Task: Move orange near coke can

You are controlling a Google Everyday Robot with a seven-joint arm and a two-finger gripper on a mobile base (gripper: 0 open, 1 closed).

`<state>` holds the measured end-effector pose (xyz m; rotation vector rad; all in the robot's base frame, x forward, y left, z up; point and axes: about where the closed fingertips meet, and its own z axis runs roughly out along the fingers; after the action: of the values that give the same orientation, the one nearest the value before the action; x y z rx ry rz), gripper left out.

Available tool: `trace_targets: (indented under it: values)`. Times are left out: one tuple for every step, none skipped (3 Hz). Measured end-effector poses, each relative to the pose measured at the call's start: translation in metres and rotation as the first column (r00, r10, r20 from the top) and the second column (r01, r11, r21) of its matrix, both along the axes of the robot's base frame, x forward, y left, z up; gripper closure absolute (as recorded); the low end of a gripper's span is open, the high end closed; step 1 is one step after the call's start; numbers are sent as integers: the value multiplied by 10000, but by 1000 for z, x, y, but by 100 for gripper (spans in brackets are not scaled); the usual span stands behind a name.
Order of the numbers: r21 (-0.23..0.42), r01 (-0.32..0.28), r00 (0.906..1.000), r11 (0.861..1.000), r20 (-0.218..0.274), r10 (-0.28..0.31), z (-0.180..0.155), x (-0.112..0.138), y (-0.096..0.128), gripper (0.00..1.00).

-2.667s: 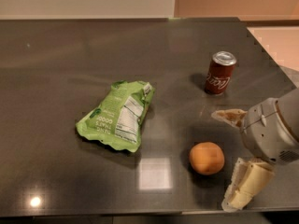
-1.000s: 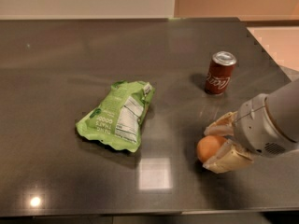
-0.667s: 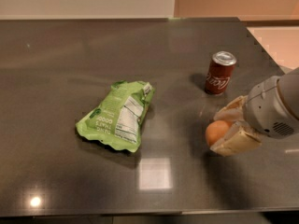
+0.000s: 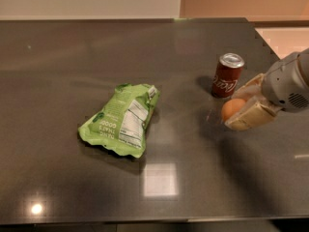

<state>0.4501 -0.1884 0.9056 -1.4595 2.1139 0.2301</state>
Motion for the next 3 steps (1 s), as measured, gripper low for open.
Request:
trace_targets:
  values:
    - [254,419,9991,9988,28,-419,-3,20,-15,100]
    - [427,655,9978,9969,-75,-652,-13,35,-26,100]
    - [559,845,9962,9949,-243,-832,-22,48,-34,100]
